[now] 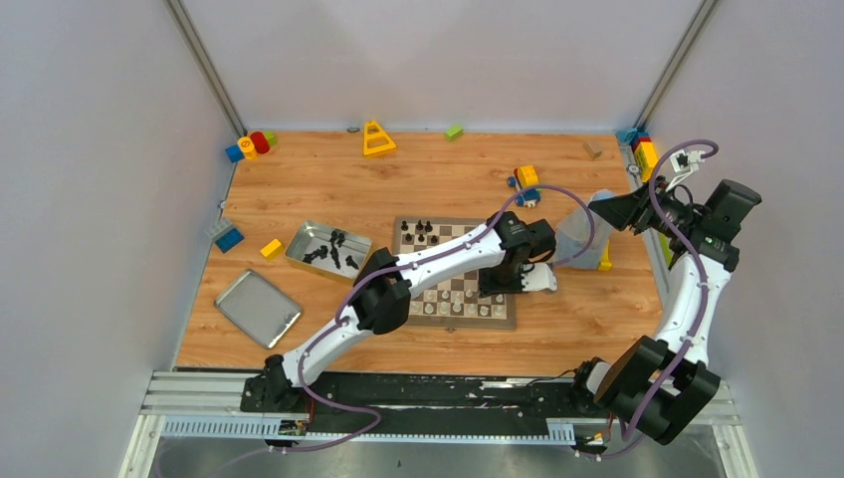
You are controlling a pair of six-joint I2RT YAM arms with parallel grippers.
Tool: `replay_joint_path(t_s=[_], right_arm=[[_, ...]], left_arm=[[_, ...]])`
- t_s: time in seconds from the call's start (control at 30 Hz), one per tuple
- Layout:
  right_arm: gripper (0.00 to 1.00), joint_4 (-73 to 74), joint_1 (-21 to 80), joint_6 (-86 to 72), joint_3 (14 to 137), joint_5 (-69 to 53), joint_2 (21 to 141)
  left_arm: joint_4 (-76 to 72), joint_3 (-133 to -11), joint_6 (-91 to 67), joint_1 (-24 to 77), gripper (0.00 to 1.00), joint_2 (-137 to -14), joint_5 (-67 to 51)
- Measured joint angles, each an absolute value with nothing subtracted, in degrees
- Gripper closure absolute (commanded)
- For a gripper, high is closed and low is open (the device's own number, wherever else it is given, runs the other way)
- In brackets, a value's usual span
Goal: Set up the chess pieces on the board
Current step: Place the chess piece on the chessboard.
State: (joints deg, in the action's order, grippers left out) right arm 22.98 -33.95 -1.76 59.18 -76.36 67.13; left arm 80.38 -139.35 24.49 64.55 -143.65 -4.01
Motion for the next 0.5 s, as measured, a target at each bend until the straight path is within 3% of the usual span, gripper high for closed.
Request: replay_joint_path(t_s=[0.5], right_arm=[[0.54, 23.00, -33.98, -1.76, 59.13, -76.62, 67.13]], left_arm=[[80.29, -139.46, 25.28, 65.28, 0.81, -143.70, -3.03]])
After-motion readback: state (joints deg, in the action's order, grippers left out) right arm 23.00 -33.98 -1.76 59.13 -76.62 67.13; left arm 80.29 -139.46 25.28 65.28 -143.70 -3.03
